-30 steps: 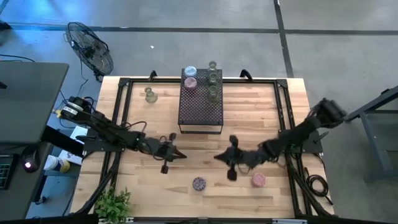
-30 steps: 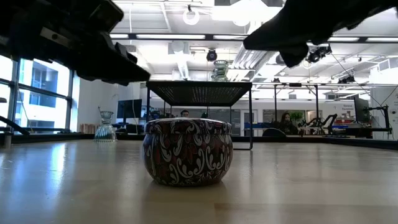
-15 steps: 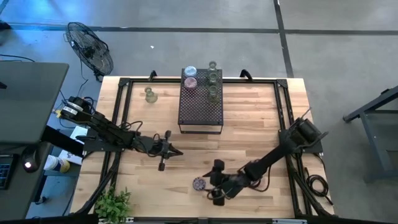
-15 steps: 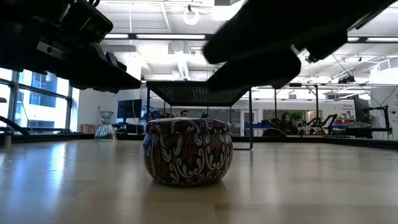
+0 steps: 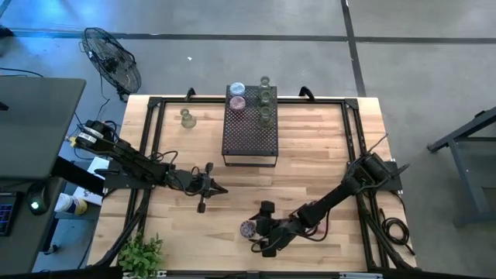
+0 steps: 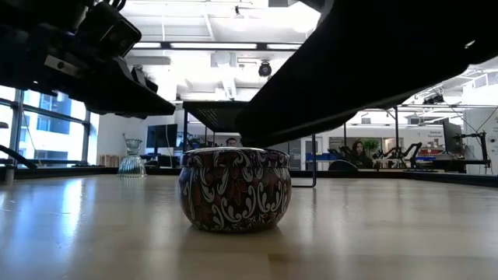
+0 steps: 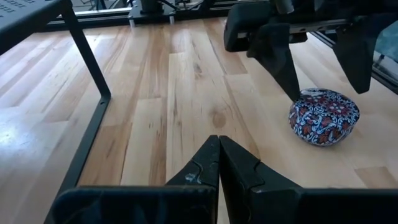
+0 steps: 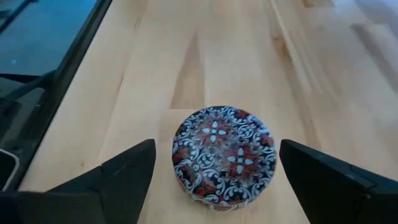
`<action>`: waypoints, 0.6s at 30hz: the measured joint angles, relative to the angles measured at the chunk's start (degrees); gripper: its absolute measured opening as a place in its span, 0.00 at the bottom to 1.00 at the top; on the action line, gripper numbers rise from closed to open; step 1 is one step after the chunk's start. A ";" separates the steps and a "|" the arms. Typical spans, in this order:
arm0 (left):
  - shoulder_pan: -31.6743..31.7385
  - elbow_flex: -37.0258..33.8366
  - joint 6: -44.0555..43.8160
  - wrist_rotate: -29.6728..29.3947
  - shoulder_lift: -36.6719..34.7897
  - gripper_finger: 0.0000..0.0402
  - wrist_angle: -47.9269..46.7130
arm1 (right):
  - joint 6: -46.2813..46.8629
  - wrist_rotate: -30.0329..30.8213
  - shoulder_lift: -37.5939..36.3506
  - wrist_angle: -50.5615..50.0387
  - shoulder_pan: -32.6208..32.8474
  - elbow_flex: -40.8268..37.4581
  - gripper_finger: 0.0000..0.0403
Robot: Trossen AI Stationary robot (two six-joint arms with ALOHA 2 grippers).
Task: Pick & Place candle stick holders
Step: Put the black scented candle on the shelf aligned with the other red scented candle
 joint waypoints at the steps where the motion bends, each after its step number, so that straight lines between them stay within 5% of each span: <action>1: 0.00 0.00 -0.36 0.00 0.00 0.00 -0.04 | 0.37 -0.88 0.00 -0.02 -0.15 0.00 0.84; 11: -0.02 0.00 -0.83 -0.07 0.00 0.00 -0.28 | 1.86 -5.23 0.00 -0.71 -1.17 0.01 0.85; 18: -0.02 0.00 -0.83 -0.09 0.00 0.00 -0.26 | 2.53 -3.32 0.02 -2.66 -1.13 -0.07 0.98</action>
